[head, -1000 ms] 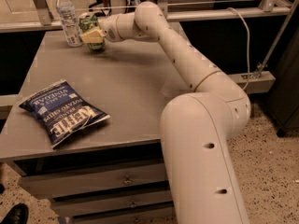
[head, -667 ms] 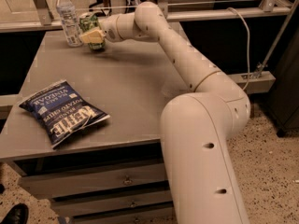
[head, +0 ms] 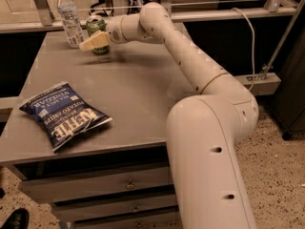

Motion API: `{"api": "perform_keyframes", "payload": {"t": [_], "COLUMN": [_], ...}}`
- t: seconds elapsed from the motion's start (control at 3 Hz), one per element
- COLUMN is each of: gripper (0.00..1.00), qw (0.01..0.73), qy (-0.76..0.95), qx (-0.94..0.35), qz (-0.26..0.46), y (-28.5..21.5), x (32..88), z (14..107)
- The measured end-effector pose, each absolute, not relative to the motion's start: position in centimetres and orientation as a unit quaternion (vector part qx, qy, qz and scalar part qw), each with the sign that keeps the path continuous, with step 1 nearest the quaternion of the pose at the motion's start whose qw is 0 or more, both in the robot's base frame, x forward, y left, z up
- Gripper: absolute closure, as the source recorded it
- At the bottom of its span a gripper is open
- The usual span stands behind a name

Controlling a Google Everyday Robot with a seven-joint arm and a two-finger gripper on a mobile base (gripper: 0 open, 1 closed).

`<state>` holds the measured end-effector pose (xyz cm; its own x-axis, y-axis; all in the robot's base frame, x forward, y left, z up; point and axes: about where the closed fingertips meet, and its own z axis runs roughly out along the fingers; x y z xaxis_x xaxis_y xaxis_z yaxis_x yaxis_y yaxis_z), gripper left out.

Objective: Move green can near blue plastic bottle

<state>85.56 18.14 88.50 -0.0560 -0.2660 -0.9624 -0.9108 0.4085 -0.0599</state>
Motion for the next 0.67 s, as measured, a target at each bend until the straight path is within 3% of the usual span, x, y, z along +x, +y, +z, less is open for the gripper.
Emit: {"api": "perform_keyframes", "payload": {"t": [0.67], "gripper": [0.0], "qw": [0.542], "qy": [0.652], "qx": [-0.439], "qz": [0.297], "y": [9.3], "x": [83.6], "z": [91.0]}}
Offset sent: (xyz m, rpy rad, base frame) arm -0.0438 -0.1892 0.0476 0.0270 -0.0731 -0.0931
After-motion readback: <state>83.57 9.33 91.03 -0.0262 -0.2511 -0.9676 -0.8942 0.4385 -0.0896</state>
